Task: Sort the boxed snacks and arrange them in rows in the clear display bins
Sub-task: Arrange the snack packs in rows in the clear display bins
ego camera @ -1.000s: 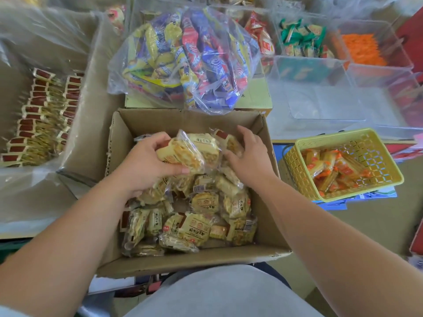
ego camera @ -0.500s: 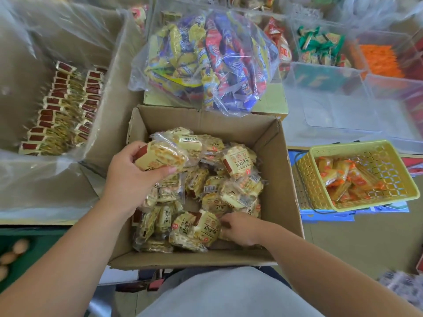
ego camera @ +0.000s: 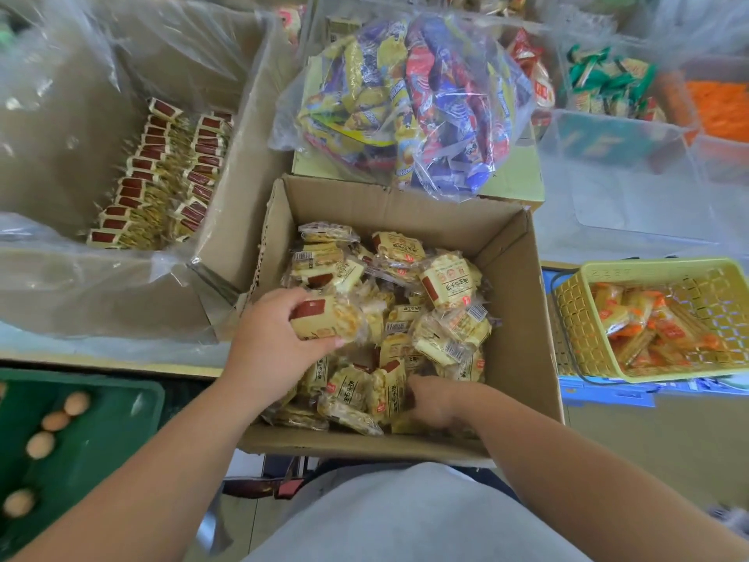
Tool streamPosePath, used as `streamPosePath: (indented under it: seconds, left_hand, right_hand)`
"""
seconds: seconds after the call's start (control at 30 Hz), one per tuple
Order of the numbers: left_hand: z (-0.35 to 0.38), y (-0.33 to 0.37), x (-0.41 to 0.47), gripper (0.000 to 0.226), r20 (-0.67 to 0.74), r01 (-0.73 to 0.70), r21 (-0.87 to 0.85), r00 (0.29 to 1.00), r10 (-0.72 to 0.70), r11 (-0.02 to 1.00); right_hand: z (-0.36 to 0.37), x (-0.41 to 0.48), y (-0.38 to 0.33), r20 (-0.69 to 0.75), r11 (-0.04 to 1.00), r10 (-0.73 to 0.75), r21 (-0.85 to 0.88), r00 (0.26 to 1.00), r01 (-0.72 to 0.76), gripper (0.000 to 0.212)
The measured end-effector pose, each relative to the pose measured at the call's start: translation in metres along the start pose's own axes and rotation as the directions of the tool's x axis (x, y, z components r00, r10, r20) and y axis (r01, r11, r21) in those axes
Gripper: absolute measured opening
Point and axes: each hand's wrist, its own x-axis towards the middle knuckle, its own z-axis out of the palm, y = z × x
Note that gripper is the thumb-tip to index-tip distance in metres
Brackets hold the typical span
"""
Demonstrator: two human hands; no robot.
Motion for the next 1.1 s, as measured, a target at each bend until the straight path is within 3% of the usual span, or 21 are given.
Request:
streamPosePath:
  seconds: [0.07,0.17,0.23,0.4,0.47,0.63,0.73,0.87,0.97,1.1]
  left_hand:
    - [0.005,0.003,0.001,0.054,0.021,-0.057,0.063,0.998,0.056,0.996]
    - [0.01,0.007,0.004,0.082,0.094,-0.112,0.18,0.991,0.096,0.977]
    - [0.014,0.011,0.007,0.092,0.13,-0.166,0.284,0.983,0.133,0.944]
    - [0.022,0.02,0.016,0.088,0.241,-0.224,0.461,0.963,0.122,0.859]
    - [0.026,0.024,0.018,0.081,0.267,-0.261,0.512,0.954,0.138,0.819]
    - [0.032,0.035,0.027,0.057,0.344,-0.363,0.598,0.922,0.181,0.715]
    - [0.032,0.045,0.036,0.044,0.376,-0.374,0.548,0.909,0.179,0.748]
    - [0.035,0.057,0.054,0.053,0.357,-0.266,0.376,0.926,0.126,0.888]
    - [0.051,0.062,0.069,0.062,0.407,-0.295,0.405,0.906,0.119,0.865]
    - [0.077,0.059,0.081,0.078,0.473,-0.283,0.458,0.88,0.039,0.843]
  right_hand:
    - [0.001,0.0,0.002,-0.002,0.998,0.028,-0.059,1.0,-0.028,0.034]
    - [0.005,0.0,0.004,0.032,0.981,0.061,-0.185,0.998,-0.054,0.018]
    - [0.006,-0.001,0.005,0.036,0.974,0.065,-0.217,0.997,-0.056,0.019]
    - [0.003,-0.01,0.01,0.007,0.99,-0.012,-0.142,1.0,0.013,0.04]
    - [0.001,-0.016,0.012,-0.067,0.995,-0.056,-0.087,0.996,0.05,0.045]
    - [-0.005,-0.034,0.027,-0.239,0.99,-0.102,0.073,0.966,0.122,0.021]
    - [-0.007,-0.051,0.038,-0.29,0.987,-0.094,0.096,0.952,0.126,0.029]
    - [-0.007,-0.076,0.053,-0.482,0.988,-0.092,0.065,0.871,0.14,0.035]
    - [-0.004,-0.087,0.061,-0.619,0.976,-0.047,0.137,0.784,0.166,0.035]
    - [-0.001,-0.097,0.064,-0.759,0.984,-0.03,0.093,0.65,0.154,0.03]
